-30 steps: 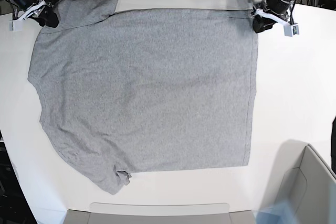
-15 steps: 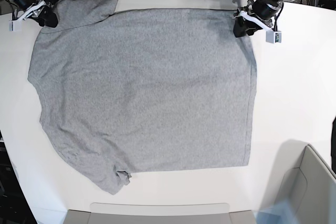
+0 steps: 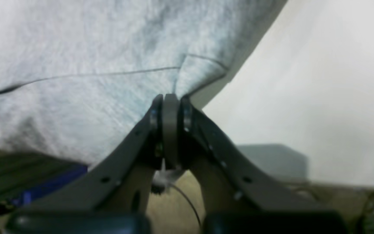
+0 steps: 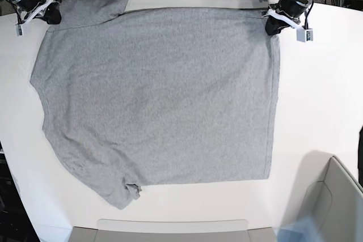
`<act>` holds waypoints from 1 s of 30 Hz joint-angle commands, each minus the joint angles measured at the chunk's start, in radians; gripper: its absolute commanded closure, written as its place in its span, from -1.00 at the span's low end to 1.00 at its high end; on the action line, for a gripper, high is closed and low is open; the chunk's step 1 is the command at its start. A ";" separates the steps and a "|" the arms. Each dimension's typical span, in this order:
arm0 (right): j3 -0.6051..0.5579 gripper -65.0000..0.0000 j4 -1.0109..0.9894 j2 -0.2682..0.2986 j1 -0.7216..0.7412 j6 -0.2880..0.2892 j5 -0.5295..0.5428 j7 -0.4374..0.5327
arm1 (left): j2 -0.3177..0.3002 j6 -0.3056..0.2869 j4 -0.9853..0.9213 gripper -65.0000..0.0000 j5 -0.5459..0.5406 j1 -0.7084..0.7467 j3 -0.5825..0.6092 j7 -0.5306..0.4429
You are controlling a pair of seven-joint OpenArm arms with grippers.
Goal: Fold the T-shirt properly
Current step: 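Lift the hem with both grippers and fold it toward the collar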
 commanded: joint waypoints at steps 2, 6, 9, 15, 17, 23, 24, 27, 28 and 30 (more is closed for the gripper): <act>0.037 1.00 0.046 0.018 -0.004 0.015 -0.005 -0.011 | -0.007 0.002 0.056 1.00 -0.001 0.026 -0.024 -0.004; 0.075 1.00 0.115 0.016 -0.004 0.015 -0.005 -0.011 | -0.007 0.002 0.113 1.00 -0.001 0.031 -0.038 -0.002; 0.120 1.00 0.166 0.003 -0.004 0.015 -0.005 -0.013 | 0.020 0.002 0.164 1.00 -0.003 0.031 -0.075 0.007; 0.143 1.00 0.244 -0.013 0.002 0.015 -0.005 -0.013 | 0.028 0.002 0.211 1.00 -0.003 0.020 -0.130 0.008; 0.147 1.00 0.265 -0.030 0.007 0.015 -0.009 -0.013 | 0.027 0.002 0.223 1.00 -0.003 -0.003 -0.130 0.008; 0.146 1.00 0.276 -0.042 0.058 0.015 -0.019 -0.013 | 0.025 0.004 0.231 1.00 -0.003 -0.114 -0.131 0.116; 0.143 1.00 0.276 -0.042 0.068 0.015 -0.031 -0.013 | 0.025 0.004 0.231 1.00 -0.003 -0.135 -0.131 0.140; 0.143 1.00 0.278 -0.046 0.121 0.015 -0.098 -0.013 | 0.025 0.007 0.229 1.00 -0.001 -0.192 -0.131 0.199; 0.143 1.00 0.278 -0.046 0.137 0.015 -0.120 -0.013 | 0.025 0.007 0.226 1.00 0.000 -0.210 -0.131 0.211; 0.141 1.00 0.278 -0.045 0.168 0.015 -0.146 -0.014 | 0.025 0.008 0.225 1.00 0.002 -0.244 -0.131 0.223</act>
